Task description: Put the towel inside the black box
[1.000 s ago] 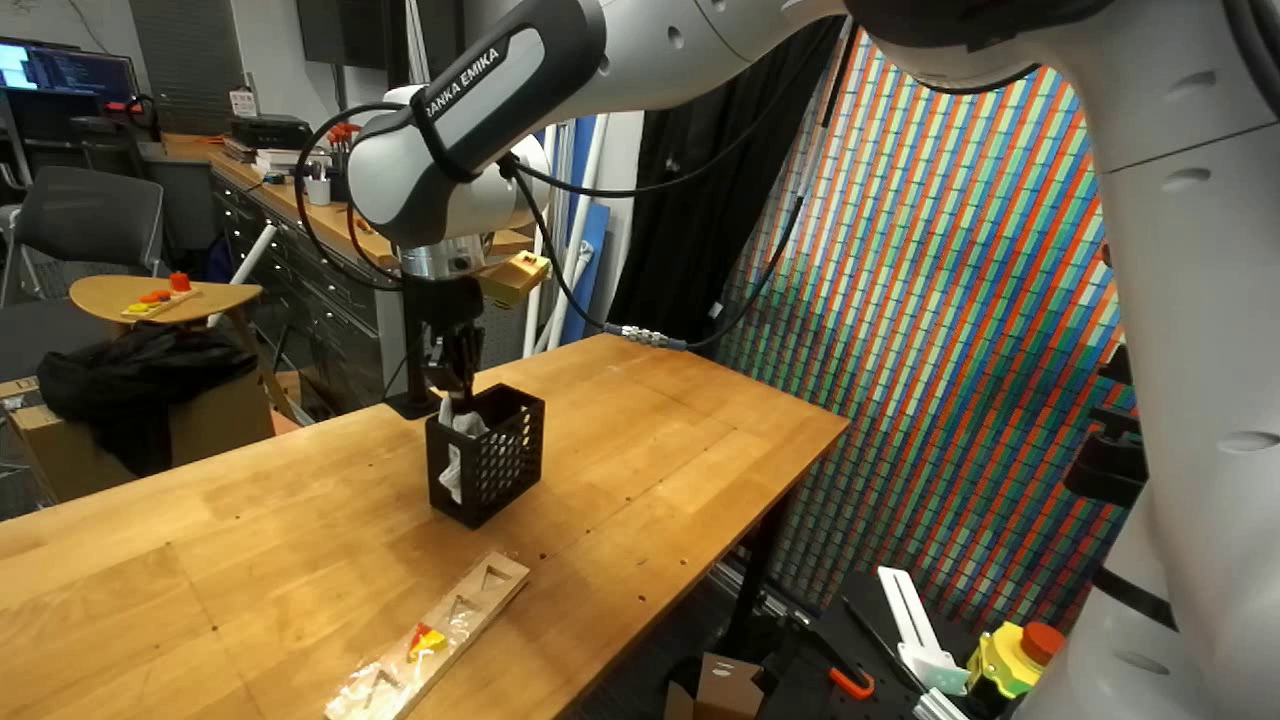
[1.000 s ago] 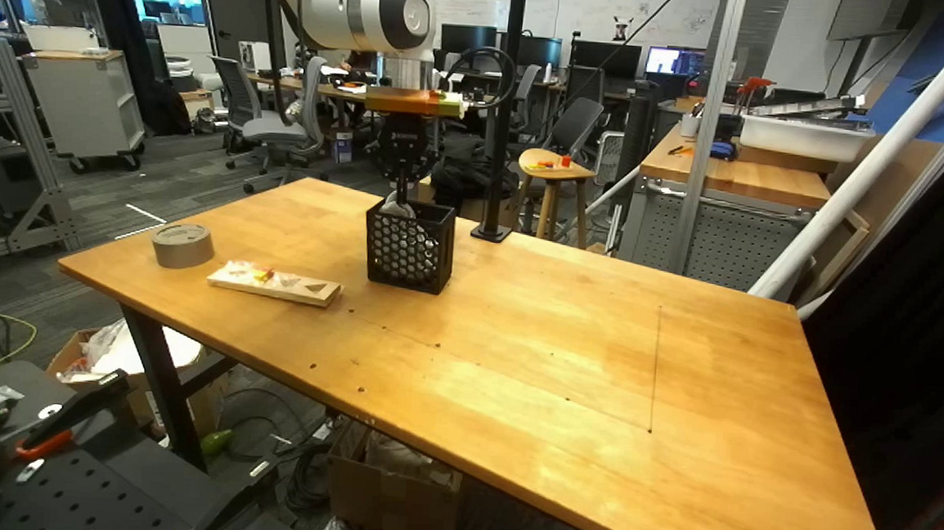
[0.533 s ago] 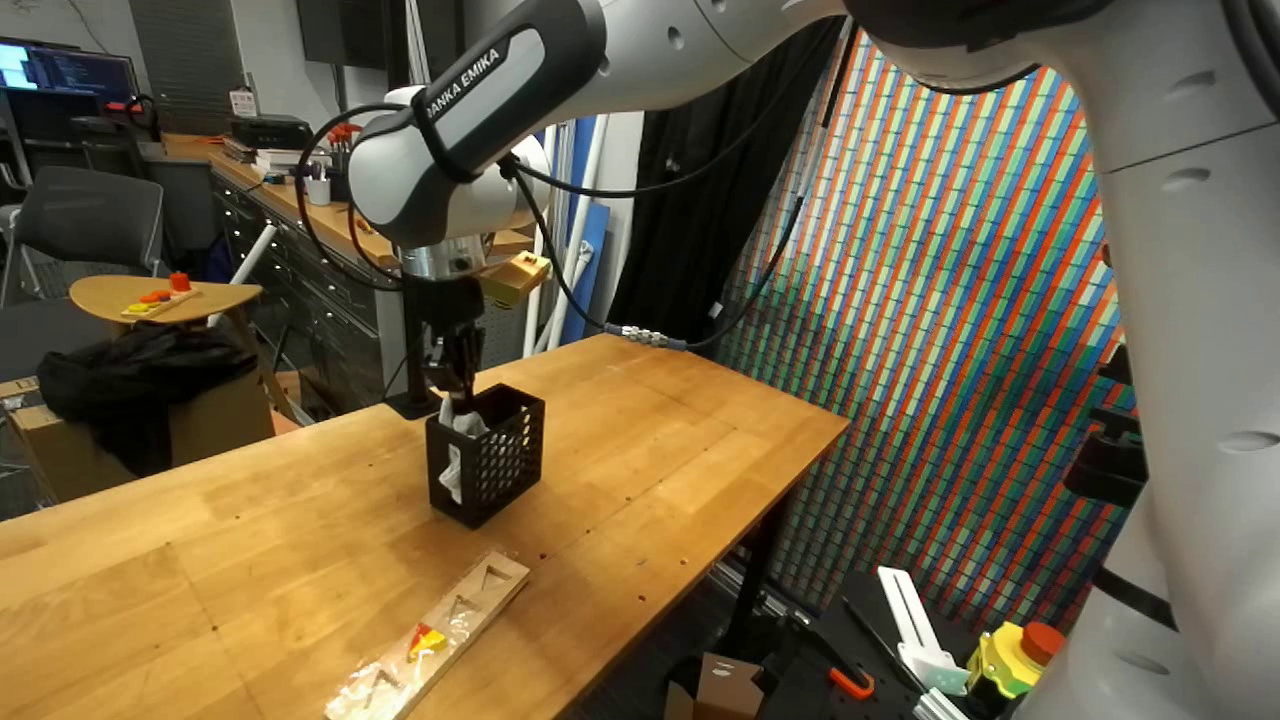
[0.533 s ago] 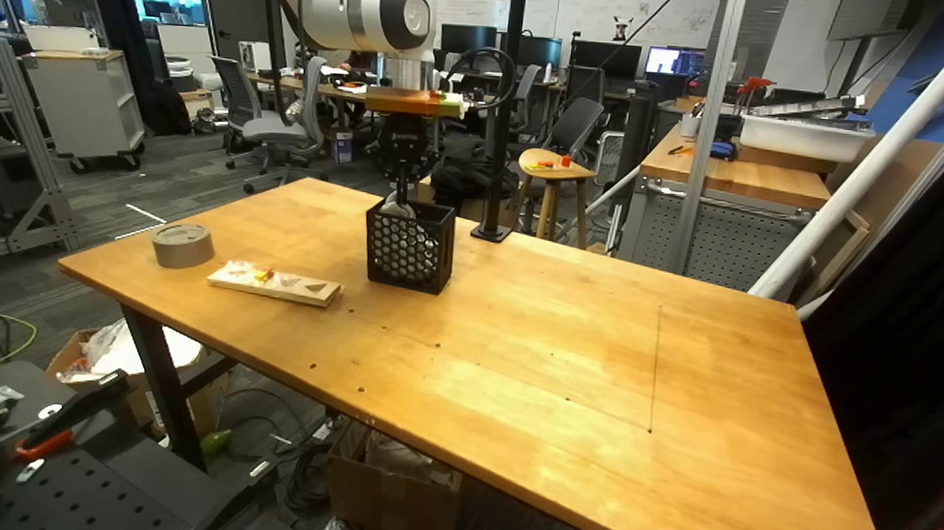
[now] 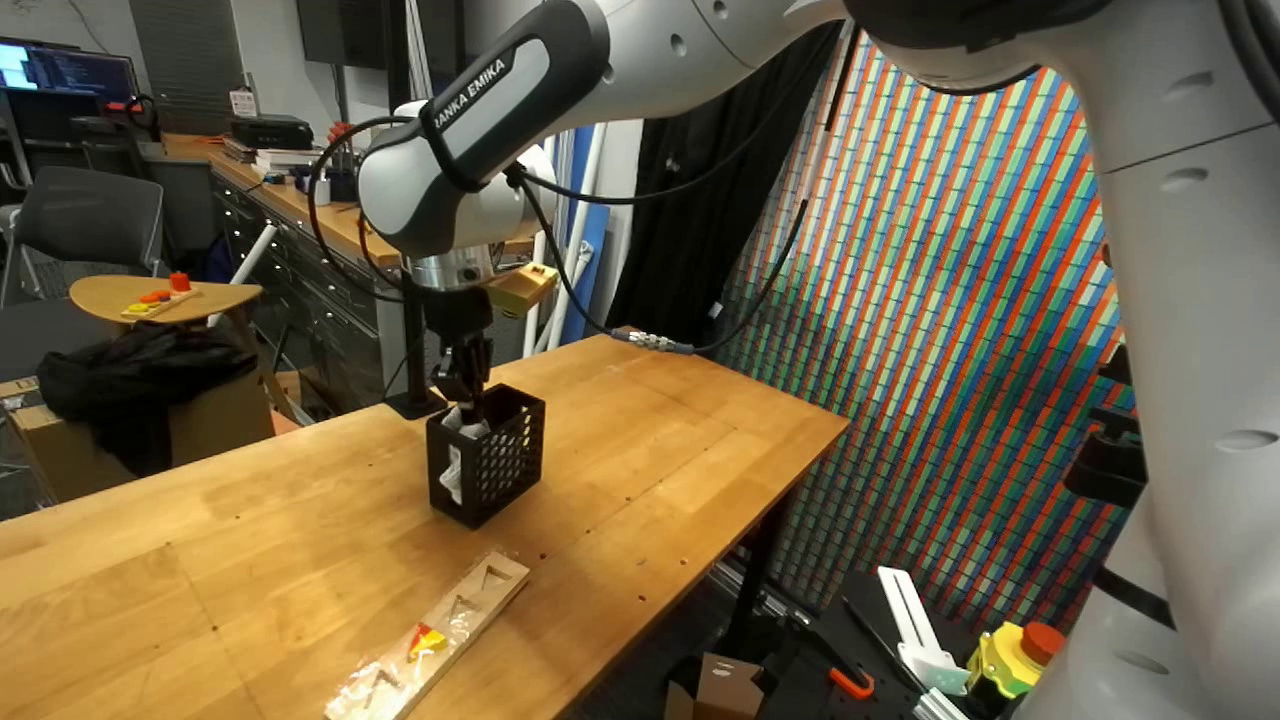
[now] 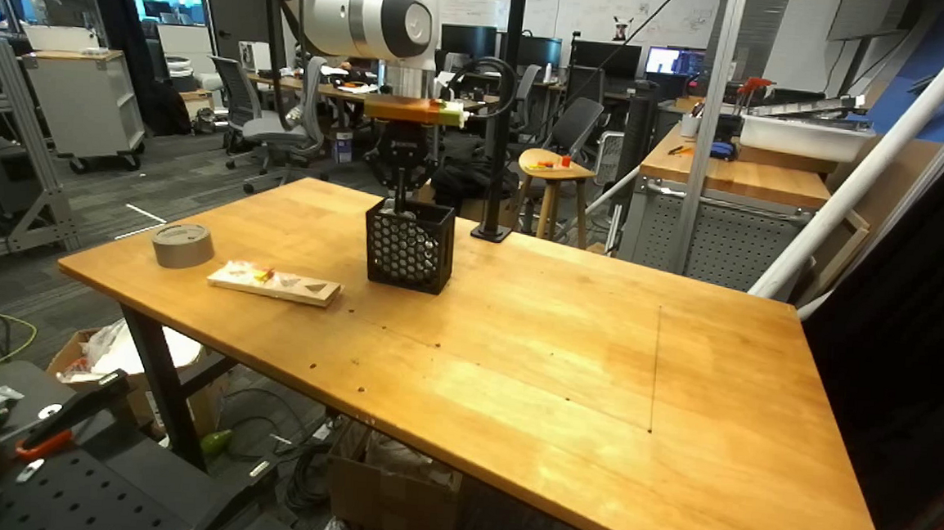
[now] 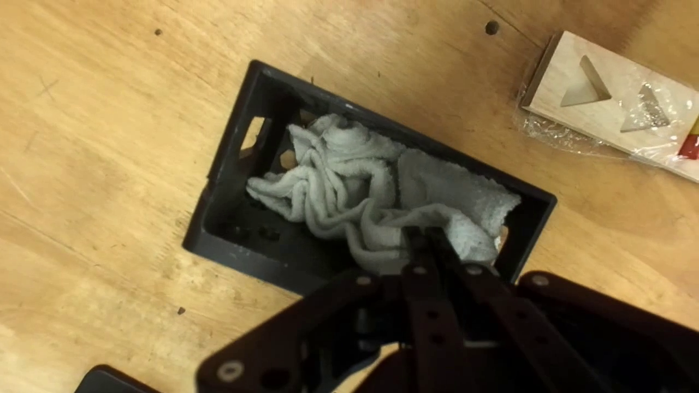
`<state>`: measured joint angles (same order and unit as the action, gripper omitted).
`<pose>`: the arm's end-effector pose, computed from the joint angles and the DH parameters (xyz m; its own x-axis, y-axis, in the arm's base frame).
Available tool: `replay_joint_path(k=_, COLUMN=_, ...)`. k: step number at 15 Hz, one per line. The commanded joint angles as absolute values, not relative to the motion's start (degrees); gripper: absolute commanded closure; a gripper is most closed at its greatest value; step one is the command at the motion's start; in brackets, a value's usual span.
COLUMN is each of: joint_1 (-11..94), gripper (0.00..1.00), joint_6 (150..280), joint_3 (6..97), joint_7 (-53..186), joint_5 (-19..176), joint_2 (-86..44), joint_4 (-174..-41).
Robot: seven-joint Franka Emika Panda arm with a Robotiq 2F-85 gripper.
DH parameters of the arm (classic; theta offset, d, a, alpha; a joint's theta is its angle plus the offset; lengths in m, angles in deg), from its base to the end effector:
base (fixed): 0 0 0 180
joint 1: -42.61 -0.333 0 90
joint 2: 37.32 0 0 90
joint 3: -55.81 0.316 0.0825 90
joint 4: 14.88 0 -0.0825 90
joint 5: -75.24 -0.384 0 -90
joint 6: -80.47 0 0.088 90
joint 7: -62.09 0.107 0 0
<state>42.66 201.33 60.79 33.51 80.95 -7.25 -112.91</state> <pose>0.6552 0.0466 0.2770 0.7992 0.5878 -0.1257 0.5894 -0.8074 -0.0286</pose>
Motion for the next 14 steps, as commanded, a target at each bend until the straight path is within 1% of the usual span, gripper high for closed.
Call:
replay_joint_path(k=1, joint_1=43.8, gripper=0.95, joint_6=201.8, joint_3=61.5, joint_7=33.6, joint_5=79.4, joint_2=-8.2, joint_4=-114.9)
replay_joint_path(k=14, joint_1=46.1, gripper=0.95, joint_6=201.9, joint_3=62.1, joint_7=31.7, joint_5=75.3, joint_2=-4.8, joint_4=-113.1)
